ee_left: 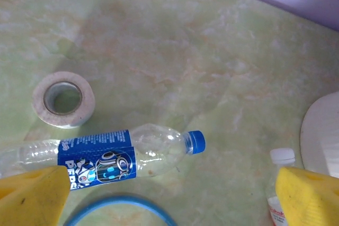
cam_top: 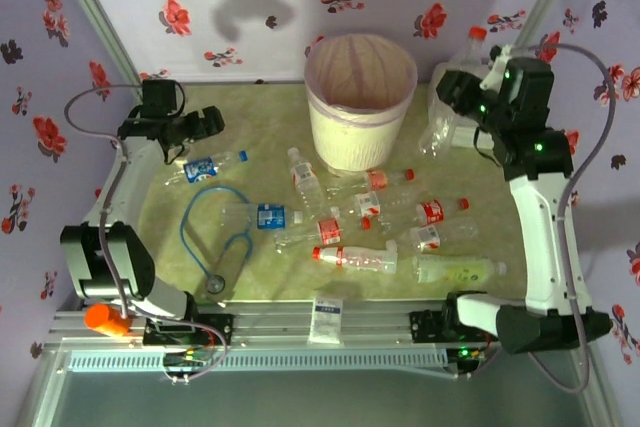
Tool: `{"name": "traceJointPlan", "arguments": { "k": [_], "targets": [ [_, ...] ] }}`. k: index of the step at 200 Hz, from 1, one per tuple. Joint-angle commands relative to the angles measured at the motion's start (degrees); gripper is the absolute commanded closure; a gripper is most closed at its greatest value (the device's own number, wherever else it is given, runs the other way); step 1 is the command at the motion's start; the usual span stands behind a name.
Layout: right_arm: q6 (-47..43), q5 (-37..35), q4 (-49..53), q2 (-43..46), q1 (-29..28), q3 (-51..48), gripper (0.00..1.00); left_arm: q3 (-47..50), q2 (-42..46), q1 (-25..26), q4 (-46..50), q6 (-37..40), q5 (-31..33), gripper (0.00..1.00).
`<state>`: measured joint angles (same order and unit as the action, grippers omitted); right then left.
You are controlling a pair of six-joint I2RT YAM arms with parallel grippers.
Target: Put the plastic bottles in the bin
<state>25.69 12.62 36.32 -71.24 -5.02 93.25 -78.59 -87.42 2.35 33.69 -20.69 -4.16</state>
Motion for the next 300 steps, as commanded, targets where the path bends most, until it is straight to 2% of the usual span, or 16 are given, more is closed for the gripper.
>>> {"name": "traceJointPlan", "arguments": {
  "k": [1, 21, 58, 86, 113, 137, 161, 212, 252, 261, 273, 300],
  "targets": [
    [3.2, 2.4, -5.3, -5.4, -2.5, 6.6, 0.52, 0.7, -2.0, -0.1, 0.3, -0.8, -2.6, 0.0],
    [3.4, 2.0, -7.1, -11.4, -4.6, 14.2, 0.52, 1.7, -2.2, -0.1, -0.4, -0.6, -3.5, 0.0],
    [1.6, 0.9, -3.8, -26.5, -9.0, 31.6, 0.51, 2.9, -2.7, 0.2, -1.2, -2.0, -6.1, 0.0],
    [-3.3, -4.1, 8.8, -41.1, -12.8, 51.1, 0.51, 2.5, -2.5, 0.9, -0.9, -2.3, -7.2, 0.0],
    [-5.2, -6.0, 14.1, -49.8, -15.0, 58.8, 0.51, 2.8, -1.6, 1.1, -1.0, -1.7, -6.8, 0.0],
    [-8.0, -9.0, 14.8, -52.1, -16.6, 56.9, 0.51, 3.0, -1.4, 1.1, -1.3, -2.7, -5.6, 0.0],
    [-13.0, -12.7, 11.5, -53.0, -19.0, 50.8, 0.51, 3.5, -1.1, 1.0, -2.3, -4.1, -5.4, 0.0],
    [-17.7, -17.6, 16.5, -60.0, -20.9, 49.9, 0.5, 3.7, -0.5, 1.0, -2.3, -3.2, -4.1, 0.0],
    [-17.7, -17.8, 9.9, -58.4, -21.7, 37.8, 0.48, 3.6, -0.8, 1.0, -2.0, -2.4, -3.7, 0.0],
    [-17.2, -17.2, 8.0, -57.8, -21.6, 35.2, 0.46, 3.6, -0.7, 1.0, -2.0, -2.3, -3.5, 0.0],
    [-16.6, -16.6, 6.6, -57.6, -21.6, 33.1, 0.37, 3.6, -0.6, 1.0, -2.0, -2.1, -3.2, 0.0],
    [-15.9, -15.8, 6.3, -58.6, -21.5, 32.5, 0.25, 3.6, -0.5, 1.0, -1.7, -1.3, -2.6, 0.0]
  ]
}}
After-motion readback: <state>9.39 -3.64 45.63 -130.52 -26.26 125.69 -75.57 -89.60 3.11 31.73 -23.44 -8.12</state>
